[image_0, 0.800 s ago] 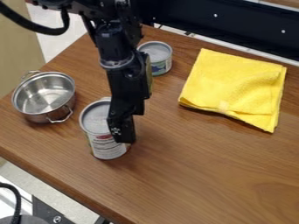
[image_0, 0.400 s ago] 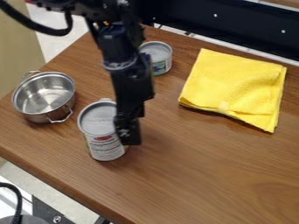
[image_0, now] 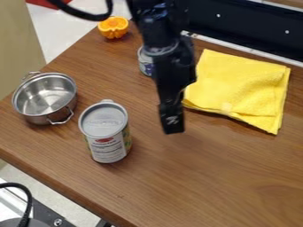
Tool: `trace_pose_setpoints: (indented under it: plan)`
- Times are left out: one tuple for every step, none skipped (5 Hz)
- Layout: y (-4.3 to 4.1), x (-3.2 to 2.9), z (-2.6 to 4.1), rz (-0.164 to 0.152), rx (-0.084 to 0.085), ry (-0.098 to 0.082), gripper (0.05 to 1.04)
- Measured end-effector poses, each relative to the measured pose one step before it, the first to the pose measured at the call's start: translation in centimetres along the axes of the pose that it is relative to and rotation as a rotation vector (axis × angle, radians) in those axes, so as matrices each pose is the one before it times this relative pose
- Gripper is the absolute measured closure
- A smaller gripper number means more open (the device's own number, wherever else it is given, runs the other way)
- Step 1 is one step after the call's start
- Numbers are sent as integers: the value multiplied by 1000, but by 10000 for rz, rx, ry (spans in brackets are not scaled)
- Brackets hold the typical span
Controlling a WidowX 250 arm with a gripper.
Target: Move the yellow cloth to the lower right side of the table
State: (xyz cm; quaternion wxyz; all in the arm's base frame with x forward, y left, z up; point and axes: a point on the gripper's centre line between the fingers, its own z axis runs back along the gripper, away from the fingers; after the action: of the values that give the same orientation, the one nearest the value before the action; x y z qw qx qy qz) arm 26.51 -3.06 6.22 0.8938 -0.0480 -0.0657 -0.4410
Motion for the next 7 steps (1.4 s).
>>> trace_pose_setpoints:
  plan:
    - [811, 2549, -587, 2431, 709, -310, 88]
    - [569, 2338, -166, 1534, 228, 165, 133]
    - [691, 1527, -35, 2475, 108, 99, 397]
    - [320, 1369, 317, 1749, 116, 54, 684]
    - [-83, 991, -22, 844, 134, -132, 907]
    - [67, 943, -410, 767, 40, -460, 1024]
    - [153, 1936, -1031, 647, 12, -734, 1030]
